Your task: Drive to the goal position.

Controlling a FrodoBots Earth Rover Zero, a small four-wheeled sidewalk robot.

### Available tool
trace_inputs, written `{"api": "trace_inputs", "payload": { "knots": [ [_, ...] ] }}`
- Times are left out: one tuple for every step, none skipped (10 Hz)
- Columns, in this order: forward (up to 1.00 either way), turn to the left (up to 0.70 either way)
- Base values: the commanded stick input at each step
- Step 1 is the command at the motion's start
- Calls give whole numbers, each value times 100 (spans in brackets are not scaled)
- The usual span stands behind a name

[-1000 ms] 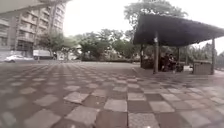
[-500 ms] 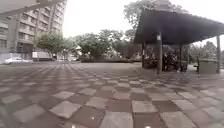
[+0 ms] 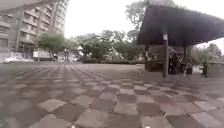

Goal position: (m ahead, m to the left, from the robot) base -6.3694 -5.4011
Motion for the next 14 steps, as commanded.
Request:
{"api": "trace_inputs", "payload": {
  "knots": [
    [85,-15],
    [85,-7],
    [85,-1],
    [85,0],
    [85,0],
    [85,0],
    [85,0],
    [85,0],
    [85,0],
    [85,0],
    [85,0],
    [85,0],
    [85,0],
    [85,0]
  ]
}}
